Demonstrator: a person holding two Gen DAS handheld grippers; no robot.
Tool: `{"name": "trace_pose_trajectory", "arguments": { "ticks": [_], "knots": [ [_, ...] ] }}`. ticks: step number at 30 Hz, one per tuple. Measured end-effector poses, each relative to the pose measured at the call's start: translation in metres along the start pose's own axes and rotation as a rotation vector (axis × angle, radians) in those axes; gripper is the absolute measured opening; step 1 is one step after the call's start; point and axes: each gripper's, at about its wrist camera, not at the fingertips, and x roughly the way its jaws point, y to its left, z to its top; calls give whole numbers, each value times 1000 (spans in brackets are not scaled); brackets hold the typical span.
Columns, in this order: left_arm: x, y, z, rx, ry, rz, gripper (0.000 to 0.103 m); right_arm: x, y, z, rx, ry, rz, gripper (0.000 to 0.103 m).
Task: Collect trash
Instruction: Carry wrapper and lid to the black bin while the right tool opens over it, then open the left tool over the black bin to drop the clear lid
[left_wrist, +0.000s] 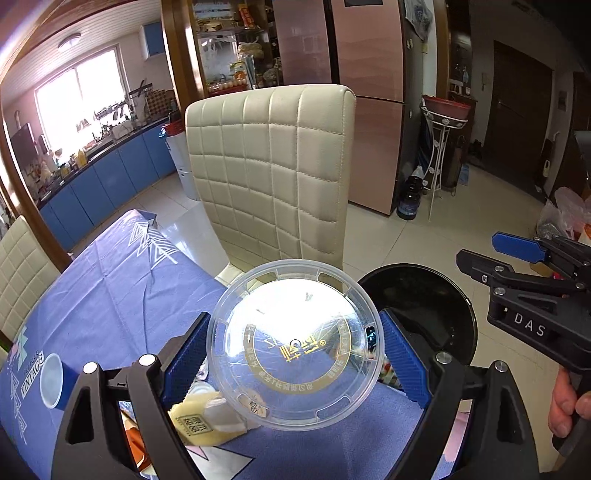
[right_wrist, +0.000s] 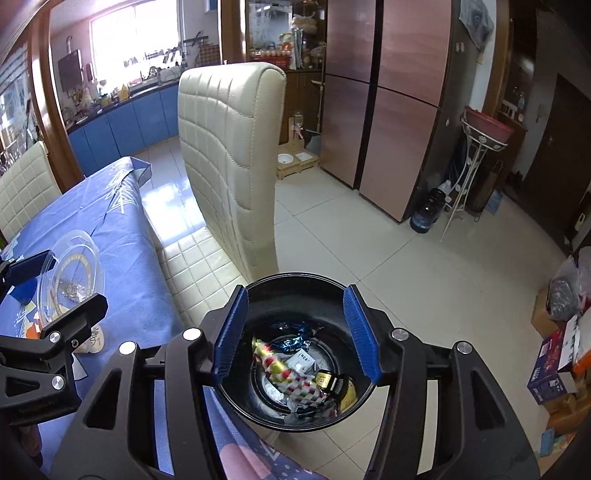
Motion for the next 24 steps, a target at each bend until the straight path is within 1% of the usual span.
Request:
{"name": "trace_pose_trajectory", "arguments": {
  "ticks": [3, 13, 17, 24],
  "knots": [
    [4, -7, 3, 16, 1, -14, 86, 2, -5, -1, 10, 1, -16, 61],
    [9, -34, 12, 65, -9, -67, 86, 3, -23, -7, 51, 12, -54, 63],
    [9, -44, 17, 84, -16, -83, 86, 0, -32, -8, 69, 6, -68, 66],
    [9, -64, 28, 126, -36, -115, 86, -6, -50, -8, 96, -7, -99, 67]
  ]
}}
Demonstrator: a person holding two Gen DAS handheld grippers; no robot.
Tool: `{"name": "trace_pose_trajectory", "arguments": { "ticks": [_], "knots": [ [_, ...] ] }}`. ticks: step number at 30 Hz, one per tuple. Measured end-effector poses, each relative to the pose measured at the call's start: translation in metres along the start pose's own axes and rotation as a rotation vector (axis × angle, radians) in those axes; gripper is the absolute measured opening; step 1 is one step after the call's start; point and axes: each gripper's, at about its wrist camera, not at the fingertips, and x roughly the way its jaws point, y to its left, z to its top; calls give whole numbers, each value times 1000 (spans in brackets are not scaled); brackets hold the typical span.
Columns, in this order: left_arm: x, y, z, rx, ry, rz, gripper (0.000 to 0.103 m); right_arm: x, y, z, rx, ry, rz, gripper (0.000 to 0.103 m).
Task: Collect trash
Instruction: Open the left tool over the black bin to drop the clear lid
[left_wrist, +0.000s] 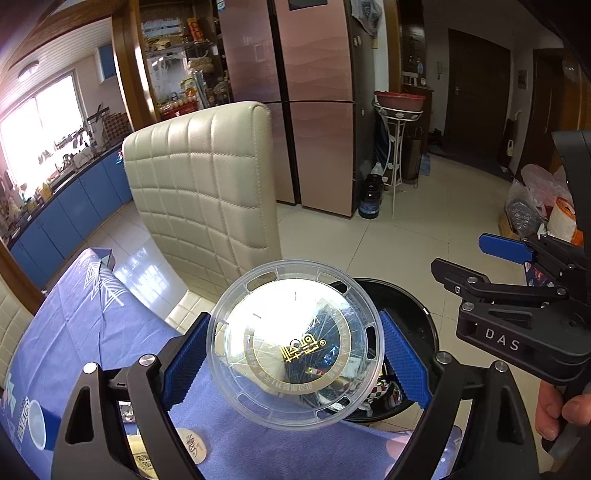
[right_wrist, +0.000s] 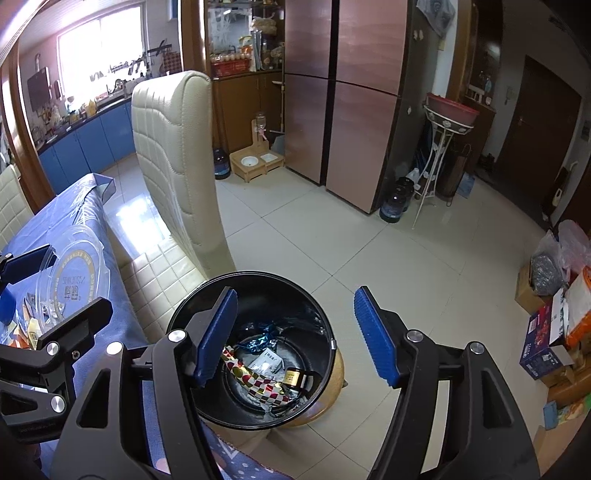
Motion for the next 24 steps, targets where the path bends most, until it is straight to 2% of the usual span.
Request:
{"name": "trace_pose_trajectory", "arguments": {
  "ticks": [5, 10, 16, 24],
  "knots": [
    [3, -13, 9, 38, -24, -9, 87, -1, -13, 0, 15, -3, -27, 68],
    [11, -18, 15, 47, -3, -32, 87, 0, -24, -2, 34, -1, -47, 68],
    [18, -7, 15, -22, 35, -115, 87, 1, -29, -2, 51, 4, -45, 68],
    [20, -1, 12, -60, 50, -152, 87, 1, -24, -1, 46, 2, -36, 68]
  ]
}}
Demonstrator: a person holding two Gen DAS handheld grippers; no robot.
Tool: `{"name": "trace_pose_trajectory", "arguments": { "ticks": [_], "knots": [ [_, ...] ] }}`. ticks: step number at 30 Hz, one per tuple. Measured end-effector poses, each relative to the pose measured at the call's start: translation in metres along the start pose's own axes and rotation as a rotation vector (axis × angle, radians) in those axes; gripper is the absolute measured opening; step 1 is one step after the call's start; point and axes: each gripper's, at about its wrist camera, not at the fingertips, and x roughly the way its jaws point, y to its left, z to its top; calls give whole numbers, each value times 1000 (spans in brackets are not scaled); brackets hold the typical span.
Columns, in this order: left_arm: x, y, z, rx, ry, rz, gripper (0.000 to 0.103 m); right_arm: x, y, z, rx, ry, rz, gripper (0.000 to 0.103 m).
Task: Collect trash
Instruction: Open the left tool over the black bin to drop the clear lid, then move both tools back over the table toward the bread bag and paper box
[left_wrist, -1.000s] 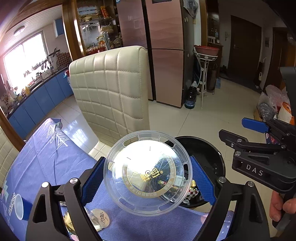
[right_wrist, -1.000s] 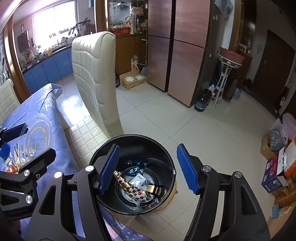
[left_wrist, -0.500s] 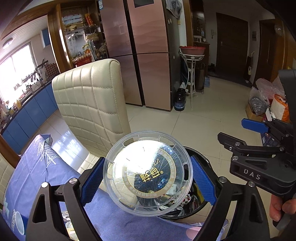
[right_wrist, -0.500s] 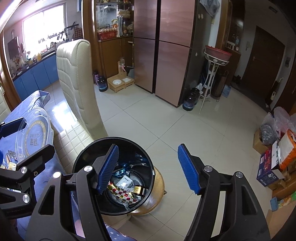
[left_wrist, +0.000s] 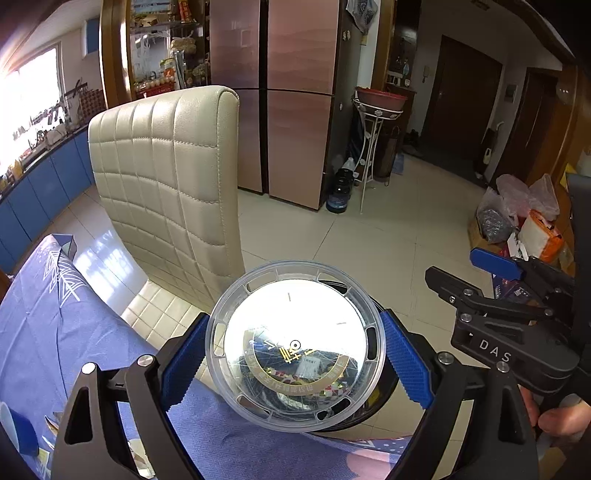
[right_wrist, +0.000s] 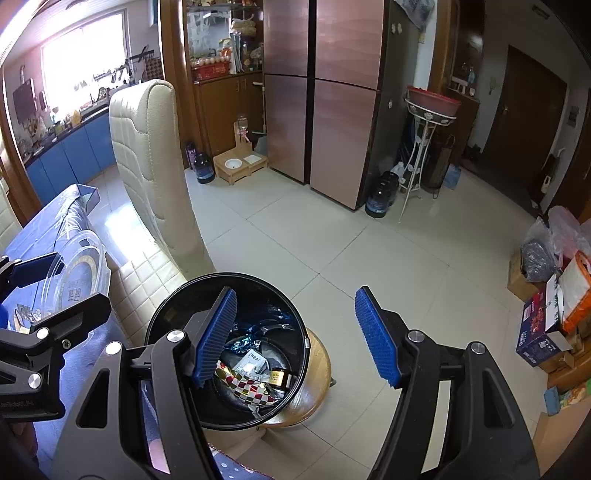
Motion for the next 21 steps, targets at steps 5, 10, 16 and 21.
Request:
{"name": "trace_pose_trajectory", "arguments": {
  "ticks": [5, 10, 16, 21],
  "knots": [
    [1, -4, -3, 23, -3, -19, 87, 1, -1, 0, 5, -1, -2, 68],
    [4, -5, -4, 26, -1, -17, 87, 1, -4, -2, 13, 3, -6, 68],
    [6, -8, -5, 41, 6, -9, 88, 3, -4, -4, 19, 10, -7, 68],
    [6, -5, -8, 21, 10, 4, 88, 4, -1, -4, 18, 16, 9, 78]
  ]
}}
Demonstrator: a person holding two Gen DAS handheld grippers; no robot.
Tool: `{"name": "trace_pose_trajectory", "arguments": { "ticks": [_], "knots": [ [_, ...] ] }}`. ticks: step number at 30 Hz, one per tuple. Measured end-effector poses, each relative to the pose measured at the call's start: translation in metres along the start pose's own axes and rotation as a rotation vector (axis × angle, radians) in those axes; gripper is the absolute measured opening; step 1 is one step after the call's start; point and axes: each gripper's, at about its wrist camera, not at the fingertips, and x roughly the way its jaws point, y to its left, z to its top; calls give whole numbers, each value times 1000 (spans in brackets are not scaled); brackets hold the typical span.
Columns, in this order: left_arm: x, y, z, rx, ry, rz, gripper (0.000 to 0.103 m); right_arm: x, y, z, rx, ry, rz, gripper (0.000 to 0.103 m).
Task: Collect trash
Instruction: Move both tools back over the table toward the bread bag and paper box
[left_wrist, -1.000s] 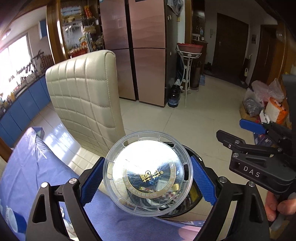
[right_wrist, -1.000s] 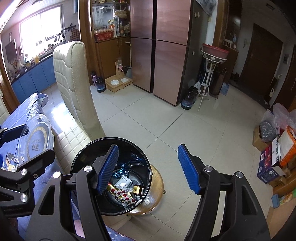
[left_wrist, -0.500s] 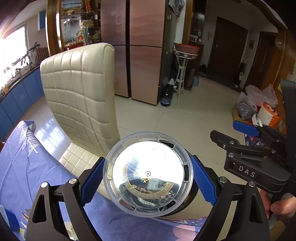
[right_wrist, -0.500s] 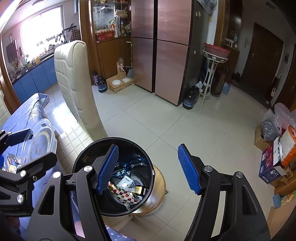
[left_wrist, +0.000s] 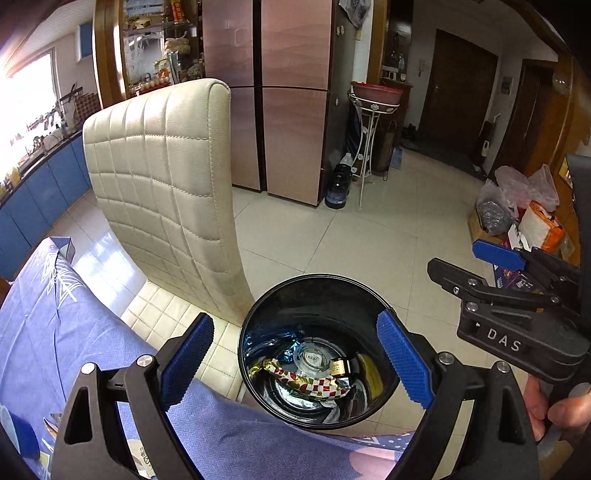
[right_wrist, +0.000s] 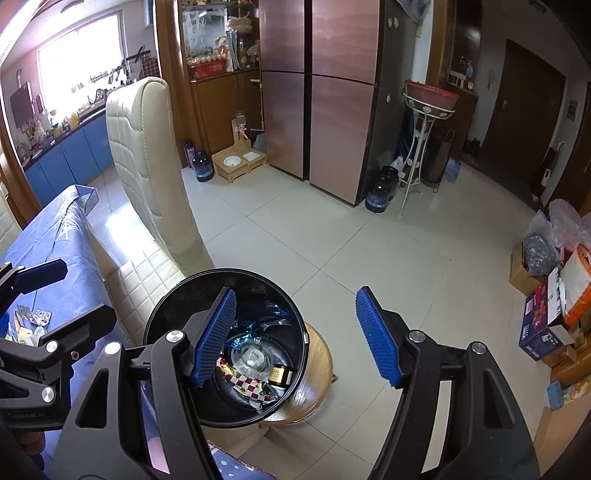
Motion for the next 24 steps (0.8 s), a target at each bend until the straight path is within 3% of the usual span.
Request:
{"name": "trace_pose_trajectory", "arguments": {
  "ticks": [2, 24],
  "knots": [
    [-1, 2, 0, -6, 0, 11, 88, -2, 2, 0, -2, -8, 0, 86],
    [-45, 58, -38, -169, -17, 101, 88, -23, 49, -5, -85, -29, 65, 97]
  ]
}}
